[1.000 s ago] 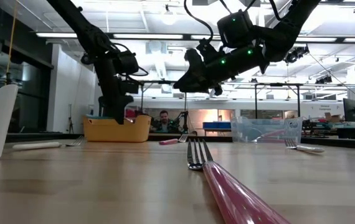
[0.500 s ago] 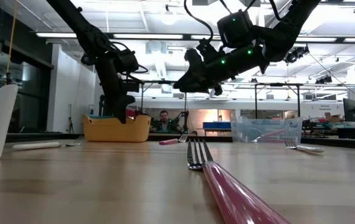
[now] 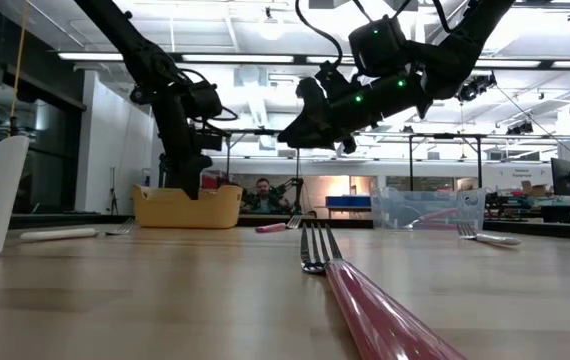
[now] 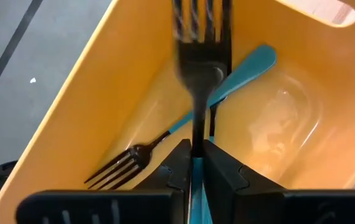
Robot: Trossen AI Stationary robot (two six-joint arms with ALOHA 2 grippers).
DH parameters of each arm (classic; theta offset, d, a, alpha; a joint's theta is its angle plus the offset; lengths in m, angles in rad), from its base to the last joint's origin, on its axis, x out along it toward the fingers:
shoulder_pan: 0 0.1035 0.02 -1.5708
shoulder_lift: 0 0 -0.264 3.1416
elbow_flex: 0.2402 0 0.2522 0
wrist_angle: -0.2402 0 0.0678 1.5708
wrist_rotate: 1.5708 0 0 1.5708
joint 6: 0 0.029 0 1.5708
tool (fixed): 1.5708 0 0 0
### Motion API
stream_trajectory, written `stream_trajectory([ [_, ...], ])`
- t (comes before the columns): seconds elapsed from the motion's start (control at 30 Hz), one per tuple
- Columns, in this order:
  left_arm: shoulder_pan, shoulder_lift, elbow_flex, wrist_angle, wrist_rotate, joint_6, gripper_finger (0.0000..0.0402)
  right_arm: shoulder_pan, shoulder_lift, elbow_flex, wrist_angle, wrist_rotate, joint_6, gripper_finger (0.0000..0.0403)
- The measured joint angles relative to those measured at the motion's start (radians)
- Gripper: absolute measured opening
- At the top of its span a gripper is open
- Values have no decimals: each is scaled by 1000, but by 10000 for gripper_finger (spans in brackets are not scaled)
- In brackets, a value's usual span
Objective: Sort silverware by color (type)
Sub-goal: Put the blue fork into the yellow bin, then put the white fork into the white bin
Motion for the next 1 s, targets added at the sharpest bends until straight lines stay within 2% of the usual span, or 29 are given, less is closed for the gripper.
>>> stream_trajectory([
  [0.23,0,0,0,-9,-6,0,59,0,0,0,0,0,0,126],
  [0.33,-6,-8,0,-18,-65,0,63,0,0,0,0,0,-2,126],
  [0.43,-26,-34,0,-38,-134,6,55,0,0,0,-9,-1,-27,126],
  [0.63,-97,-122,-1,-30,-132,-50,16,0,-46,1,-127,-24,-62,122],
  [0.8,-202,-191,-12,52,-131,-109,3,21,-143,1,-298,6,-82,86],
  [1.0,-345,-265,-152,293,-130,-179,2,121,-255,1,-553,161,-97,13],
])
